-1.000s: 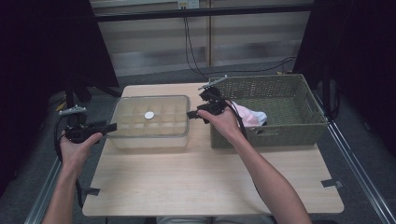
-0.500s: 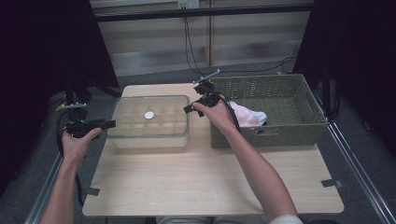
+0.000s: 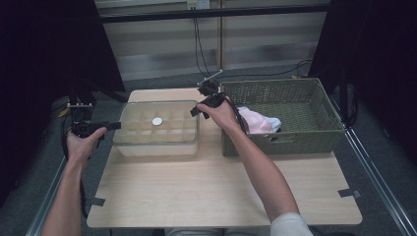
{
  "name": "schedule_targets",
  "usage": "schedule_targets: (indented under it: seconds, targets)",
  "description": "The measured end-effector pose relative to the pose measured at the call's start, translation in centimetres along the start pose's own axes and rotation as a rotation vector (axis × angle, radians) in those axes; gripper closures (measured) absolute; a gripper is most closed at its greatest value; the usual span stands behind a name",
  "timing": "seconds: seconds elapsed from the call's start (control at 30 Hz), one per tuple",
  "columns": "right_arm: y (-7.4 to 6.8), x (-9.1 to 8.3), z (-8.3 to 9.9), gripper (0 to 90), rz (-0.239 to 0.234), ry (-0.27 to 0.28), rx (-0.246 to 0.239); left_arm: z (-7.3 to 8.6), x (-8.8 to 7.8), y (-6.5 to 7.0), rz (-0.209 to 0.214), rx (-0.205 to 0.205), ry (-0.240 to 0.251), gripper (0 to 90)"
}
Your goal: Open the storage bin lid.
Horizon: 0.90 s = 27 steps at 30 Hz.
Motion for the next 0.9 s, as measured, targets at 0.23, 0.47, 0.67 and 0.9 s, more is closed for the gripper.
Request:
schedule_targets:
  seconds: [0.23, 0.47, 0.67, 0.9]
  targets:
    - [-0.4, 0.7, -0.4, 35.9, 0.030, -0.011, 0.019, -0.4, 1.6, 0.0, 0.011, -0.008, -0.030, 28.6]
    - [-0.1, 1.2, -0.4, 35.5, 0.065, -0.037, 0.058, -0.5, 1.9, -0.4, 0.015, -0.015, -0.044, 29.3]
    - [-0.2, 1.9, -0.5, 34.2, 0.078, -0.061, 0.073, -0.3, 2.4, -0.2, 0.037, -0.022, -0.056, 33.7]
    - [-0.2, 2.6, -0.3, 37.8, 0.067, -0.082, 0.097, -0.2, 2.6, -0.7, 0.048, -0.043, -0.044, 37.1]
Point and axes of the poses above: each handheld gripper's, and its own axes: x roughly forward along the jaws, z roughly out of its underside, y roughly to its right, the point moved 7 cm from there along x, roughly forward along the jaws, and after that the axes turned 6 degrees about x, right-handed, at the moved point
